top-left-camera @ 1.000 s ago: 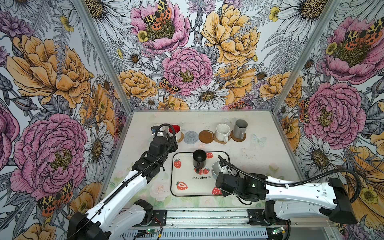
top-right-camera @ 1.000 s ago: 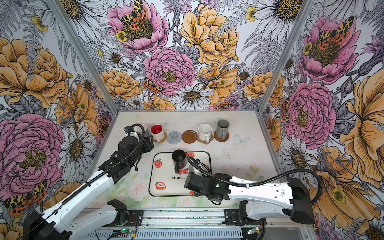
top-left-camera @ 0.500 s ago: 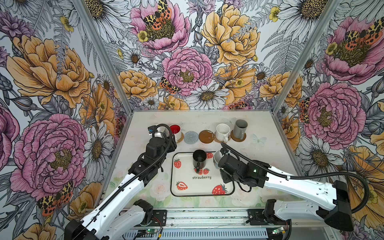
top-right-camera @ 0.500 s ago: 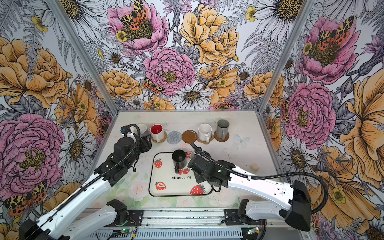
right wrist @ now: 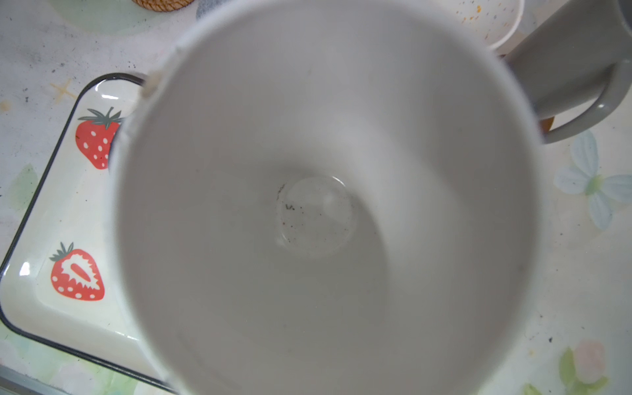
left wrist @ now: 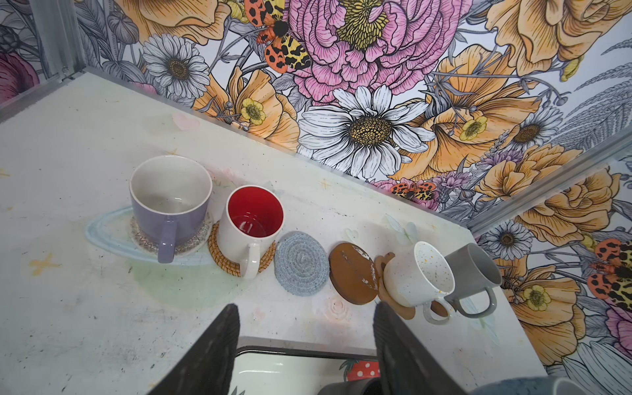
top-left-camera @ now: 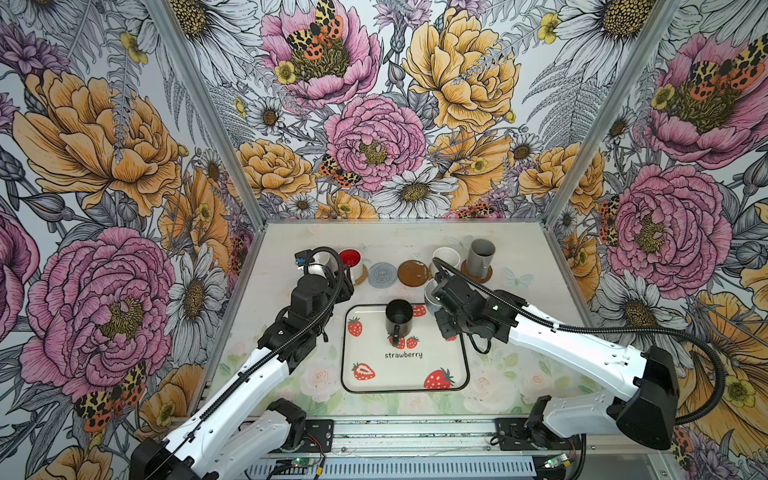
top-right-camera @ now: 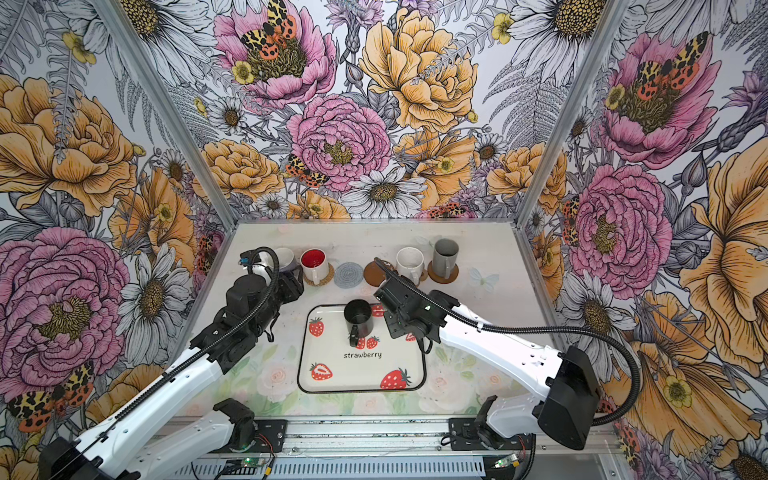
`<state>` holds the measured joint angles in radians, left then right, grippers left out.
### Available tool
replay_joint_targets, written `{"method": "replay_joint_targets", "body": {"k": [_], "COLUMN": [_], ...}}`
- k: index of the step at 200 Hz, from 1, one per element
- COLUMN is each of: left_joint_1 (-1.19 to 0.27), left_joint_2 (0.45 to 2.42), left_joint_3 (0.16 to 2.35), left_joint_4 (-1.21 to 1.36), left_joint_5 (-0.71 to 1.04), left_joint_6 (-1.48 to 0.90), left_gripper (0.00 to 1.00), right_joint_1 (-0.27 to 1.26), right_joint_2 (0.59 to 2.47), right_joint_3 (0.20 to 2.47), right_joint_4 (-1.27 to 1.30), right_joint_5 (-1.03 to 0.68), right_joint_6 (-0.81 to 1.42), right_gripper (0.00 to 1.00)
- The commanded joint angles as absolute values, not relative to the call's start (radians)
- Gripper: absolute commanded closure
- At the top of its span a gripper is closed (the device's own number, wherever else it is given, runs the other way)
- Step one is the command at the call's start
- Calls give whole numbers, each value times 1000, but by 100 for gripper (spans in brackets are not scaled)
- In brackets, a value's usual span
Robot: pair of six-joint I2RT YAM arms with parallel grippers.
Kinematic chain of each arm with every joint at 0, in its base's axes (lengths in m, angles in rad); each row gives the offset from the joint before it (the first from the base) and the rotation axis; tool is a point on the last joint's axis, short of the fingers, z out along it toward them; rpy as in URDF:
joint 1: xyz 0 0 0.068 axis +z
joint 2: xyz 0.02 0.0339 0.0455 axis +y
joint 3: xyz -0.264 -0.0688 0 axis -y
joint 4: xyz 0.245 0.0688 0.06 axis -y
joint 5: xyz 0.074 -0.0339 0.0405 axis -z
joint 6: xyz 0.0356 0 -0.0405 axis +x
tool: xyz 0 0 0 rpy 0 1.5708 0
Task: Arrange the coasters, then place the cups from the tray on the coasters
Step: 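Lift the blue-handled mug and carry it toward the brown coaster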
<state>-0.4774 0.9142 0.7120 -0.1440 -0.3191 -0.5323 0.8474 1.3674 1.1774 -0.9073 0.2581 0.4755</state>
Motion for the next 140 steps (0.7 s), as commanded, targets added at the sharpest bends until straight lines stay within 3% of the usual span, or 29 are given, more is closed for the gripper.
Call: {"method": "replay_joint_targets", "body": {"k": [1,140], "left_joint_1": [-461,-425], "left_joint_2": [929,979], "left_joint_3": [699,690], "left_joint_4": [-90,-11], "left_joint_5": [-289,-254], "left_joint_6": [-518,-494], "left_gripper": [36,38], "right_joint_1": [816,641], "right_joint_2": [1393,1736], "right_joint_3": [1252,1533], "right_joint_4": [-857,-796], "right_joint_5": [261,103], "right_joint_6": [412,277], "right_gripper": [100,100]}}
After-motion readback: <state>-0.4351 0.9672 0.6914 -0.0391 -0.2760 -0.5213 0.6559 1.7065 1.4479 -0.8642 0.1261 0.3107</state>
